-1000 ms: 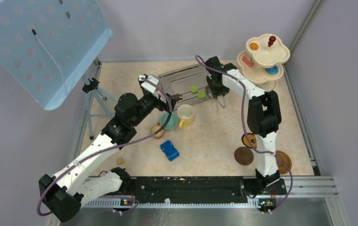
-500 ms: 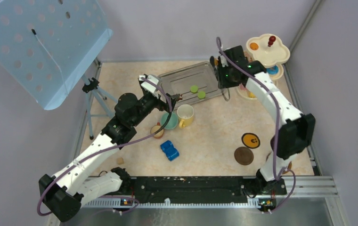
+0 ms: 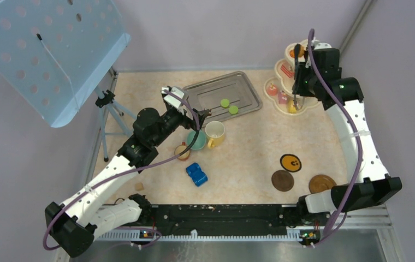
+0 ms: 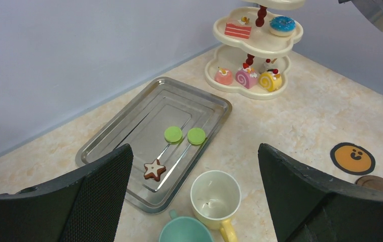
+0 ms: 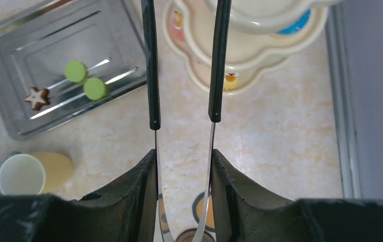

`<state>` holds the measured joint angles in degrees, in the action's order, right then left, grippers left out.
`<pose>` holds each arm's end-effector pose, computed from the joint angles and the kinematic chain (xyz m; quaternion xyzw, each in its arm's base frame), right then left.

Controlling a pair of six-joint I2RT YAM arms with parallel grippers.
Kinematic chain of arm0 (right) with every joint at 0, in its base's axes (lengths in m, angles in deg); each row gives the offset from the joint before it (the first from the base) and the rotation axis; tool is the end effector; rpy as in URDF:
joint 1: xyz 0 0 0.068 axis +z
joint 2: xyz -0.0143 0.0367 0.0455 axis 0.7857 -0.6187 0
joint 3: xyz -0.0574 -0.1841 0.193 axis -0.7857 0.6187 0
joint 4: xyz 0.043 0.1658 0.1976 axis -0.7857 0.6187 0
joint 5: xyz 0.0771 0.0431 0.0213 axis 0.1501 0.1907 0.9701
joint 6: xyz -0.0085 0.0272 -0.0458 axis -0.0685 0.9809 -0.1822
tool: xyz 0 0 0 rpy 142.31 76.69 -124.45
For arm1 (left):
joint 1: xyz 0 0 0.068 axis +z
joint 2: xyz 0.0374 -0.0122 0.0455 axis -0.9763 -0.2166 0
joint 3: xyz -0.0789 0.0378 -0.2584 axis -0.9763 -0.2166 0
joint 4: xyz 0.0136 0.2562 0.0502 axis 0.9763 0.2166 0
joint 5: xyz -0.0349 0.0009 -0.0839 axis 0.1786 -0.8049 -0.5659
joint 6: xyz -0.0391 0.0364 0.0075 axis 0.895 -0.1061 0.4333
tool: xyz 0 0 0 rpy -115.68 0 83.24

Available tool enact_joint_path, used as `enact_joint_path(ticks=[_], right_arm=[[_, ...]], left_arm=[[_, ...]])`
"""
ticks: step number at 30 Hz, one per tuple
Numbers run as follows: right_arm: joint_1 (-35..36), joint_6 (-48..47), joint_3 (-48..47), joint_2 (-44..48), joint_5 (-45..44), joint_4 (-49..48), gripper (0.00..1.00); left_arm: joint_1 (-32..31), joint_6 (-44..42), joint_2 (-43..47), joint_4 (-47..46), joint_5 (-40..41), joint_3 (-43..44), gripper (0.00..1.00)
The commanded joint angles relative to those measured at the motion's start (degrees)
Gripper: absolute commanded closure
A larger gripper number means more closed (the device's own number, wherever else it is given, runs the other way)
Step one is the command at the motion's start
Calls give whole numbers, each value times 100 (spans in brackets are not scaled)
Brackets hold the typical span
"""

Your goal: Serve the afternoon tea

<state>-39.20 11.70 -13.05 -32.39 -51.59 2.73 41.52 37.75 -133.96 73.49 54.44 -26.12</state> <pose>0.2675 0.0532 0.4432 0.0246 0.8885 0.0125 0.4581 0.1850 -0.1373 0.3725 0.2439 0.6507 -0.2374 0.6788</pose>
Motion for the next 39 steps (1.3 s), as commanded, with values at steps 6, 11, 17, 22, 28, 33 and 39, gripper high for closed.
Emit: enact_joint_path(ticks=[6, 11, 17, 22, 28, 33, 39], right_arm=[[-676, 5, 316, 213, -814, 263, 100], [-1036, -63, 471, 299, -661, 190, 100], [-1445, -195, 342, 24, -313, -1, 100], [-1608, -280, 89, -343, -172, -28, 100], [-1793, -421, -159, -612, 55, -57, 96], [-1803, -486, -422, -825, 130, 79, 87], [-1803, -483, -527, -944, 202, 156, 70]], left_arm=[[-42, 92, -27, -258, -80, -10, 1], [-68, 89, -43, -264, -109, -5, 1], [-87, 93, -14, -263, -86, -7, 1], [-87, 90, 0, -247, -37, -6, 1], [-89, 86, 13, -237, -18, 8, 1], [-86, 56, 35, -229, 40, 14, 1], [-87, 47, 23, -228, 35, 10, 1]])
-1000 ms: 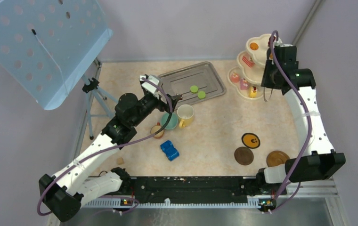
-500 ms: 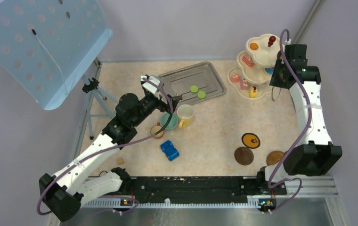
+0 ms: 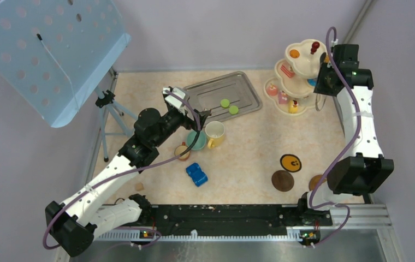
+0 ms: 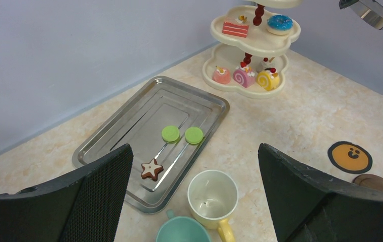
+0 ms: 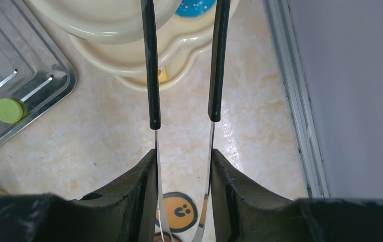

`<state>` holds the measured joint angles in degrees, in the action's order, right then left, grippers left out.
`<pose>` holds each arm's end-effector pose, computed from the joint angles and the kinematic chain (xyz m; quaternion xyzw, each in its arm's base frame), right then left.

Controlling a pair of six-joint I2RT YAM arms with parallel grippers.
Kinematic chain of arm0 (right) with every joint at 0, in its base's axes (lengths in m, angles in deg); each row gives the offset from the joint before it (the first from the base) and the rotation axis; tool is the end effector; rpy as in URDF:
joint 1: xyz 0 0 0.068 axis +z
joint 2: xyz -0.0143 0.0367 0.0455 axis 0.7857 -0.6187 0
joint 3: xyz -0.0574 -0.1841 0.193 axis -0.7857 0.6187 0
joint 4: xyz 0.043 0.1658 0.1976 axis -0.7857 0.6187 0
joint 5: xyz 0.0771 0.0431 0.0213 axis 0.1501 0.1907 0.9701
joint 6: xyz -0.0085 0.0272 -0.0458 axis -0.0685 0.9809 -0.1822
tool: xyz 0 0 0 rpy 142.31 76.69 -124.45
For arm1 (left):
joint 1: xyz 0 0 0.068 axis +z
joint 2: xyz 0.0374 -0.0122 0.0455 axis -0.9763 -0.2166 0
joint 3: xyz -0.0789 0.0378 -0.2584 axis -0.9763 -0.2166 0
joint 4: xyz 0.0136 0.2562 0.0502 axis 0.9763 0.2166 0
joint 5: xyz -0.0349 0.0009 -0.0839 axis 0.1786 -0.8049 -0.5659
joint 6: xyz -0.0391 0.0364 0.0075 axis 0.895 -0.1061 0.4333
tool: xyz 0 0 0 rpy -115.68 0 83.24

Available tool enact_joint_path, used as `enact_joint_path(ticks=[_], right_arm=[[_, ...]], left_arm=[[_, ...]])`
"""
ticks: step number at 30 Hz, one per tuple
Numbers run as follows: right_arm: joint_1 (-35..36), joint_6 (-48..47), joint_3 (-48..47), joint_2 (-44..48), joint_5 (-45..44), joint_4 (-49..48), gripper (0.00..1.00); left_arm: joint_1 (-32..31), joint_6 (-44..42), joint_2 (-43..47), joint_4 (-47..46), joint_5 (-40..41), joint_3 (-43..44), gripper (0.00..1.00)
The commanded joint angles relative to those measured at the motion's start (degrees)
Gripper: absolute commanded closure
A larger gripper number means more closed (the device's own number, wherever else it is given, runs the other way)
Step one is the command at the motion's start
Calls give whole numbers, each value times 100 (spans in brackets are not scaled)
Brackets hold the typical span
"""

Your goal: Serve the afternoon tea

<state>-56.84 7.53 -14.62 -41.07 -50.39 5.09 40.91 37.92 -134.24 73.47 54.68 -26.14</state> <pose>0.3140 -0.0334 0.4064 0.1216 0.9154 -0.0686 0.3776 0.1847 -0.1399 0.3714 0.2455 0.6520 -0.2401 0.6760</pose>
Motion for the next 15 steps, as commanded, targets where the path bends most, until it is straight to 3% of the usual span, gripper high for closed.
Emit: enact_joint_path(ticks=[1, 6, 15], right_arm=[[-39, -59, -396, -88, 92, -66, 67], [-38, -47, -552, -109, 137, -41, 58], [-19, -16, -607, 19, 252, 26, 58]], left_arm=[[-26, 27, 43, -215, 23, 9, 1], [-26, 36, 43, -218, -35, 14, 1], [-26, 30, 43, -227, 16, 9, 1]])
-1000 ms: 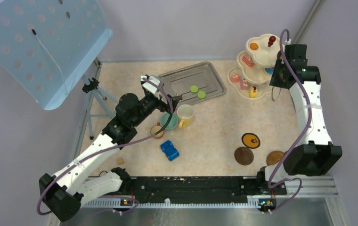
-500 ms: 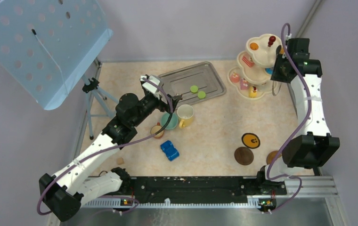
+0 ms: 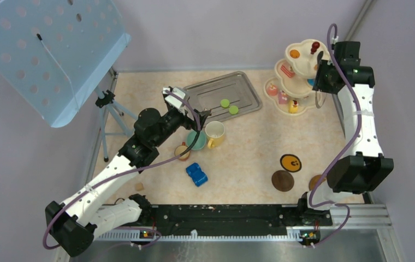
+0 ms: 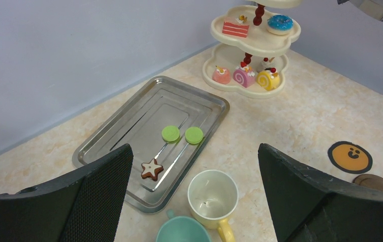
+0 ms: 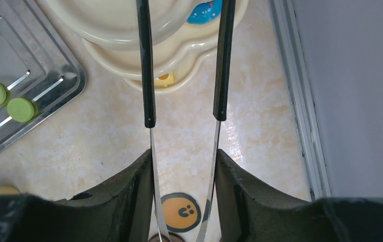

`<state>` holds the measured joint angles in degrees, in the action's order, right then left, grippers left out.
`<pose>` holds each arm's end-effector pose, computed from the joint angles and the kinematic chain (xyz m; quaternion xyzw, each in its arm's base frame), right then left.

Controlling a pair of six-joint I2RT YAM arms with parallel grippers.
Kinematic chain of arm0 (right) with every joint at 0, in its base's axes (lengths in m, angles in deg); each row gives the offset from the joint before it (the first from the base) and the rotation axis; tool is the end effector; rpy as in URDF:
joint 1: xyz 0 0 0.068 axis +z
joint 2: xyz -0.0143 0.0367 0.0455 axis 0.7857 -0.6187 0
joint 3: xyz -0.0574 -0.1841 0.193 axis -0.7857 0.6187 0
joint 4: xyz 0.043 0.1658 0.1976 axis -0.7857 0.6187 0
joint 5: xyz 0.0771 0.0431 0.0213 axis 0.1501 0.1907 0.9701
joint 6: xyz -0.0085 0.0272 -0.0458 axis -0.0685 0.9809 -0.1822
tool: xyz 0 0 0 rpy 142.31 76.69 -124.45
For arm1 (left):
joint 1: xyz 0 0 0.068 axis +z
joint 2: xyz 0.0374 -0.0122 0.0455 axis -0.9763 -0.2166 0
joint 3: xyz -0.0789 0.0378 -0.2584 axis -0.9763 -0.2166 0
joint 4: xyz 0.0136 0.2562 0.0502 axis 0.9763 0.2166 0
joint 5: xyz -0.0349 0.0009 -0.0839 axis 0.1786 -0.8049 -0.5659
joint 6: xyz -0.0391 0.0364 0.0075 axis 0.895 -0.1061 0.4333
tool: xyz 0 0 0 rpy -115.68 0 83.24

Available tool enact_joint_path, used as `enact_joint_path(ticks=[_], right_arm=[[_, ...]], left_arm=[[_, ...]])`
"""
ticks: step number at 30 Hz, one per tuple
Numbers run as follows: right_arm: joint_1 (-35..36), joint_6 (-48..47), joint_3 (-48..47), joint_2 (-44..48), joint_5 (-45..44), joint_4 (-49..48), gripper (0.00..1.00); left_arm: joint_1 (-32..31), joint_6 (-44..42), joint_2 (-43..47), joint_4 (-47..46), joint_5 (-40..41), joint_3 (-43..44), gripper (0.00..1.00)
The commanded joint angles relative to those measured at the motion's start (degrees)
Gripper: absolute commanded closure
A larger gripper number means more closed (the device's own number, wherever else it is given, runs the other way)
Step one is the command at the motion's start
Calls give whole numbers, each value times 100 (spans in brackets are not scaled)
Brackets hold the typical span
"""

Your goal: Serve the afternoon tea

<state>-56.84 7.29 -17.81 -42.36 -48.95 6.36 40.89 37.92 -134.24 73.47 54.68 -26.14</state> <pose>0.3173 -0.0328 0.4148 0.1151 0.9148 -0.0576 0.3828 0.1846 -0.1400 0.3714 0.2457 0.6519 -0.2403 0.6760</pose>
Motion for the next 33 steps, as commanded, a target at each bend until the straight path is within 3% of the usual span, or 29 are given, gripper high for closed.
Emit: enact_joint_path(ticks=[1, 9, 11, 15, 22, 33], right_arm=[[-1, 23, -303, 217, 110, -71, 58], [370, 9, 226, 1386, 727, -119, 62], [715, 9, 422, 1610, 735, -74, 62], [657, 224, 674, 1817, 577, -89, 62], [-8, 374, 1022, 1537, 879, -110, 66], [-39, 459, 763, 938, 861, -276, 67]], left_arm=[[-23, 21, 28, -220, 45, 5, 1], [-23, 18, -42, -220, 63, 3, 1], [-23, 39, -76, -213, -10, 12, 1], [-24, 62, -116, -213, -48, 13, 1], [-24, 71, -75, -226, -54, 9, 1], [-23, 74, 27, -227, -85, 8, 1]])
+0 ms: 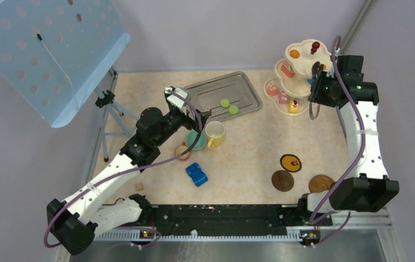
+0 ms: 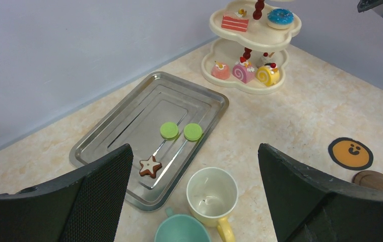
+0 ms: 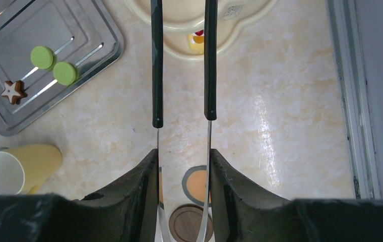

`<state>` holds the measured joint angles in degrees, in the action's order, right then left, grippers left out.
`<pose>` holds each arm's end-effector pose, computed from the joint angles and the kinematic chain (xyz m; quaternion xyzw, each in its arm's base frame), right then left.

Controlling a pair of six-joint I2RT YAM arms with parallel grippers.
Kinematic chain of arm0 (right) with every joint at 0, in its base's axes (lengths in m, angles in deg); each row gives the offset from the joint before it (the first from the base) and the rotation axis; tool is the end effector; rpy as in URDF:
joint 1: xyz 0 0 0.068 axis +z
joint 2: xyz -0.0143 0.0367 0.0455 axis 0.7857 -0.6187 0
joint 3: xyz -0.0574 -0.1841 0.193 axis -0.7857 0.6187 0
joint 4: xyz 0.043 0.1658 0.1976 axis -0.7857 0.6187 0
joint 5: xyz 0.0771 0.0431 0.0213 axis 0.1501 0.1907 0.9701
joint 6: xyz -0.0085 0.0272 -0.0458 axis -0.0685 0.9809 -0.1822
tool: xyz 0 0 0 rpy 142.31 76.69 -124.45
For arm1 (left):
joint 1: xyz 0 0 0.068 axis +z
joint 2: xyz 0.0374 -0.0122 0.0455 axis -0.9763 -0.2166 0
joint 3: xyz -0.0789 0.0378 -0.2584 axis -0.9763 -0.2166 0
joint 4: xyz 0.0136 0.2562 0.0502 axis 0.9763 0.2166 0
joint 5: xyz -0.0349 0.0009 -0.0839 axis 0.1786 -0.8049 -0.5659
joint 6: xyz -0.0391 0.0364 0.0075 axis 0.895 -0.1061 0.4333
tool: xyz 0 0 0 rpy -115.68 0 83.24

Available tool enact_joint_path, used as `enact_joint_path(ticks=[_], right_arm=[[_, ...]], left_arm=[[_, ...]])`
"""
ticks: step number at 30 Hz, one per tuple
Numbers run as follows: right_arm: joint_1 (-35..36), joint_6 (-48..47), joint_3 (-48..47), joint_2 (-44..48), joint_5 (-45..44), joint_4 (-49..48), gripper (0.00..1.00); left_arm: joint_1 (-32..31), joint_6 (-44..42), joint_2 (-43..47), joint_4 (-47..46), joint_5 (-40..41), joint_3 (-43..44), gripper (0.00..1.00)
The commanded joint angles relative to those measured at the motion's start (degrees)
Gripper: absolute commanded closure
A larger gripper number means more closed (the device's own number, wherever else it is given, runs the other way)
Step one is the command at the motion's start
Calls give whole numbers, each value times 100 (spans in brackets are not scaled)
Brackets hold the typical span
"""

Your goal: Serve the afternoon tea

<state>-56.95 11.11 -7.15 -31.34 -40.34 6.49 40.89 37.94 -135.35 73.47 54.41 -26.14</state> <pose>0.2673 -0.0236 0.4109 0.1181 0.9153 0.0242 0.3842 0.1885 -0.1431 0.3672 0.2491 0.6580 -0.2401 0.6689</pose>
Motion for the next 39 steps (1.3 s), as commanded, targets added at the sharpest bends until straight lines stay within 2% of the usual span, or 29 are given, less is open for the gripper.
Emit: enact_joint_path(ticks=[1, 11, 22, 26, 33, 39], right_arm=[[-28, 77, -335, -206, -64, -283, 67], [-98, -36, -578, -636, -418, -370, 67], [-98, -277, -1713, -1381, -431, -180, 67], [-90, -228, -1601, -1208, -422, -151, 67], [-98, -189, -802, -696, -846, -196, 66], [-134, -200, -863, -967, -688, -321, 66]], left_arm=[[-27, 69, 142, -230, -61, 9, 1], [-26, 69, 91, -227, -28, 5, 1], [-23, 34, 80, -209, 22, 12, 1], [-26, 34, 82, -209, 13, 20, 1], [-23, 71, 49, -218, -85, 24, 1], [-24, 69, 29, -206, -62, 21, 1]])
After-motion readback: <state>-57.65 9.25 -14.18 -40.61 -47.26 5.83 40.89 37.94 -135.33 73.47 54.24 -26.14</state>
